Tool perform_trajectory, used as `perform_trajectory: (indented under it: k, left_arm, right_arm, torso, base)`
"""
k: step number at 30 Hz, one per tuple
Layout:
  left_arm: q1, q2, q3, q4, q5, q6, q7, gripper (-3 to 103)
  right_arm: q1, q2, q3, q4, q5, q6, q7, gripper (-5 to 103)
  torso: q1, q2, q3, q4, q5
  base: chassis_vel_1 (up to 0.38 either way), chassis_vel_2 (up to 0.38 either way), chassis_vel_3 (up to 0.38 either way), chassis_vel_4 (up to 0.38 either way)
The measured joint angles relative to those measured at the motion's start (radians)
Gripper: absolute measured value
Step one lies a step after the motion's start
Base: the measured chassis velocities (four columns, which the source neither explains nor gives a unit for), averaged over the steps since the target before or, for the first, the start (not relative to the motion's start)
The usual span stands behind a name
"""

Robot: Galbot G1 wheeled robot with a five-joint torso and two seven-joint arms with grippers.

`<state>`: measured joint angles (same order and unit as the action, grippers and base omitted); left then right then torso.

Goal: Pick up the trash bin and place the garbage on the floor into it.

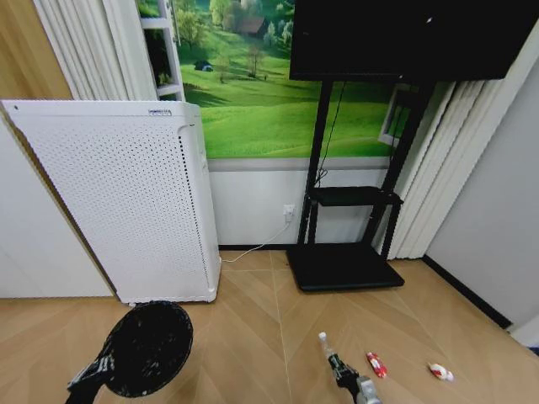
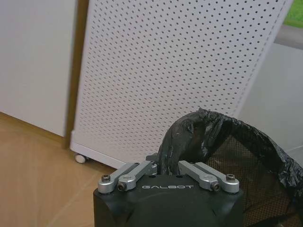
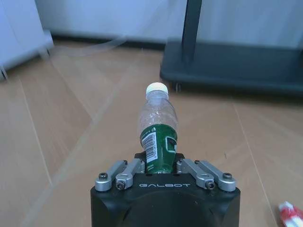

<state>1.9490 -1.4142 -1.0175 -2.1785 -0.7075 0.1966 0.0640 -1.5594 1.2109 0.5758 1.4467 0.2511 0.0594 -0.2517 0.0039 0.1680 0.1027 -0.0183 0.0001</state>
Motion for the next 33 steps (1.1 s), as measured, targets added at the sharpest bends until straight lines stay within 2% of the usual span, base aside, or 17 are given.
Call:
perform_trajectory:
  k: [1,3,4,5,7,9,11,13,14,15,17,18,20,22,31,33]
  left_arm:
    - [0.000,0.000,0.000,0.000,0.000,0.000,0.000,7]
    - [-0.036,0.049,0.061,0.028,-0.096,0.020,-0.017,7]
    - [-0.036,0.049,0.061,0.028,-0.096,0.020,-0.017,7]
    - [-0.057,0.078,0.096,0.052,-0.138,0.026,-0.023,7]
    - [-0.099,0.126,0.154,0.116,-0.173,0.025,-0.023,7]
    - [-0.112,0.134,0.171,0.140,-0.175,0.021,-0.017,7]
    - [-0.168,0.159,0.218,0.199,-0.178,0.019,-0.002,7]
    - [-0.200,0.176,0.243,0.222,-0.178,0.018,0.000,7]
    - [-0.257,0.211,0.301,0.260,-0.178,0.016,0.002,7]
    - [-0.257,0.211,0.301,0.260,-0.178,0.016,0.002,7]
    - [-0.351,0.267,0.413,0.318,-0.184,0.016,0.010,7]
    - [-0.351,0.267,0.413,0.318,-0.184,0.016,0.010,7]
    - [-0.414,0.298,0.506,0.352,-0.211,0.018,0.014,7]
    - [-0.481,0.317,0.600,0.396,-0.229,0.023,0.023,7]
    - [-0.627,0.310,0.852,0.496,-0.221,0.031,0.038,7]
    - [-0.638,0.310,0.879,0.501,-0.217,0.031,0.043,7]
  right_arm:
    - [0.000,0.000,0.000,0.000,0.000,0.000,0.000,24]
    - [-0.075,-0.031,0.046,0.134,0.110,0.033,-0.036,24]
    - [-0.075,-0.031,0.046,0.134,0.110,0.033,-0.036,24]
    - [-0.105,-0.046,0.061,0.194,0.147,0.055,-0.042,24]
    - [-0.139,-0.086,0.071,0.301,0.205,0.077,-0.060,24]
    - [-0.141,-0.109,0.065,0.338,0.225,0.080,-0.068,24]
    - [-0.140,-0.154,0.039,0.418,0.259,0.081,-0.097,24]
    - [-0.145,-0.160,0.034,0.439,0.264,0.083,-0.108,24]
    - [-0.161,-0.166,0.023,0.481,0.267,0.088,-0.129,24]
    - [-0.161,-0.166,0.023,0.481,0.267,0.088,-0.129,24]
    - [-0.184,-0.160,0.005,0.541,0.266,0.095,-0.145,24]
    - [-0.184,-0.160,0.005,0.541,0.266,0.095,-0.145,24]
    - [-0.208,-0.149,-0.014,0.591,0.261,0.101,-0.156,24]
    - [-0.228,-0.140,-0.036,0.640,0.247,0.104,-0.164,24]
    - [-0.230,-0.165,-0.084,0.729,0.238,0.095,-0.196,24]
    - [-0.230,-0.170,-0.092,0.728,0.237,0.095,-0.204,24]
  torso:
    - [0.000,0.000,0.000,0.0000,0.0000]
    - [0.000,0.000,0.000,-0.0001,-0.0003]
    - [0.000,0.000,0.000,-0.0001,-0.0003]
    - [0.000,0.000,0.000,-0.0001,-0.0002]
    - [0.000,0.000,0.000,-0.0005,-0.0004]
    - [0.000,0.000,0.000,-0.0002,-0.0004]
    - [0.000,0.000,0.000,0.0014,-0.0001]
    - [0.000,0.000,0.000,0.0016,0.0000]
    - [0.000,0.000,0.000,0.0005,0.0002]
    - [0.000,0.000,0.000,0.0005,0.0002]
    - [0.000,0.000,0.000,-0.0006,-0.0004]
    - [0.000,0.000,0.000,-0.0006,-0.0004]
    - [0.000,0.000,0.000,-0.0009,0.0001]
    - [0.000,0.000,0.000,-0.0002,-0.0003]
    - [0.000,0.000,0.000,-0.0001,-0.0002]
    - [0.000,0.000,0.000,-0.0001,-0.0005]
  base:
    - [0.000,0.000,0.000,0.000]
    - [0.000,0.000,0.000,0.000]
    - [0.000,0.000,0.000,0.000]
    - [0.000,0.000,0.000,0.000]
    - [0.000,0.000,0.000,0.000]
    - [0.000,0.000,0.000,0.000]
    - [0.000,0.000,0.000,0.000]
    - [0.000,0.000,0.000,0.000]
    - [0.000,0.000,0.000,0.000]
    - [0.000,0.000,0.000,0.000]
    - [0.000,0.000,0.000,0.000]
    - [0.000,0.000,0.000,0.000]
    - [0.000,0.000,0.000,0.000]
    - [0.000,0.000,0.000,0.000]
    - [0.000,0.000,0.000,0.000]
    - [0.000,0.000,0.000,0.000]
